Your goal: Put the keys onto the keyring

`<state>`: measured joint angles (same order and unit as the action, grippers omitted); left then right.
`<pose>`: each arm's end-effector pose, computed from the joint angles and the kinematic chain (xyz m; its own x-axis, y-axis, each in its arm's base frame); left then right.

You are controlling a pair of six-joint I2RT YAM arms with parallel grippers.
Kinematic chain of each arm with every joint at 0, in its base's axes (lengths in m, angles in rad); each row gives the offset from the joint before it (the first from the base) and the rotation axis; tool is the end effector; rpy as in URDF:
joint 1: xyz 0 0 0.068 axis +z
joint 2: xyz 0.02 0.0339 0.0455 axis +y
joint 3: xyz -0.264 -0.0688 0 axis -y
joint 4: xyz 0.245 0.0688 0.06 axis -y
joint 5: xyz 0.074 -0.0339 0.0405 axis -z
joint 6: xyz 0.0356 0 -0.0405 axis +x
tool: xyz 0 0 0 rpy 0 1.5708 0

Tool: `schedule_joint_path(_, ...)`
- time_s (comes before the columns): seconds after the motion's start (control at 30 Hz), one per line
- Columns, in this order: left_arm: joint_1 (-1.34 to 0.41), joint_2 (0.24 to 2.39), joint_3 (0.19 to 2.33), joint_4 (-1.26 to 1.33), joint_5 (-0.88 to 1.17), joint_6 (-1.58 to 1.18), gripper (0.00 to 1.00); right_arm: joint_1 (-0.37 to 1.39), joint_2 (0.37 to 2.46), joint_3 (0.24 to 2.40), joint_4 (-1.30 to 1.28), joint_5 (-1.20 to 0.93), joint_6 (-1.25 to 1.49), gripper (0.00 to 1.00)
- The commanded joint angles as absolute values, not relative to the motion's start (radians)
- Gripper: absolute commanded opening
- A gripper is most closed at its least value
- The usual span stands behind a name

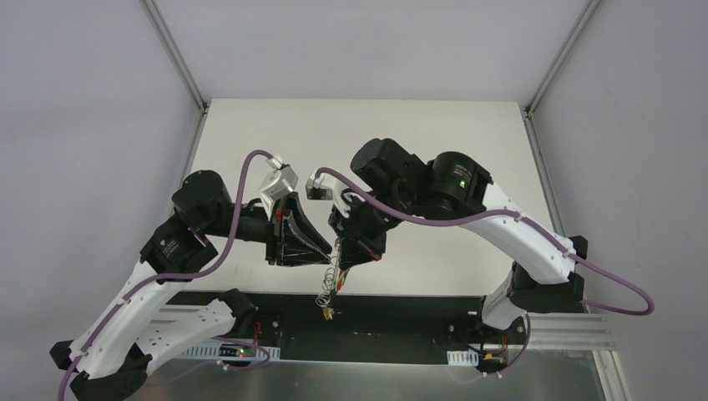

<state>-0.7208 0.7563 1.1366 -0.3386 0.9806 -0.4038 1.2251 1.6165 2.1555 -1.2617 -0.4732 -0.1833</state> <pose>0.0758 -0.1060 0.4452 -0.3606 0.0257 -0.9324 0.9235 -0.1301 -0.3607 0.0833 0.2791 0.4846 -0.0466 -0.6082 -0.7924 -0.9782 -0.1331 0.1597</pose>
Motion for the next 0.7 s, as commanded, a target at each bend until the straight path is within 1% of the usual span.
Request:
schedule_joint_path(0.0,-0.726,0.741,1.179,-0.358,0.901,-0.361,0.3,1.225,1.57,2.163,-1.228,-0.506,-0.17,0.0)
schedule_joint_path(0.2,-0.725,0.744,1.183,-0.363,0.903,-0.362,0.31,1.224,1.575,2.17,-1.222,-0.491,-0.171,0.0)
schedule_joint_path(0.4,-0.726,0.749,1.178,-0.362,0.941,-0.367,0.3,1.222,1.588,2.197,-1.215,-0.455,-0.163,0.0)
schedule_joint_path(0.67,-0.726,0.747,1.171,-0.362,0.969,-0.368,0.29,1.216,1.625,2.255,-1.231,-0.458,-0.163,0.0)
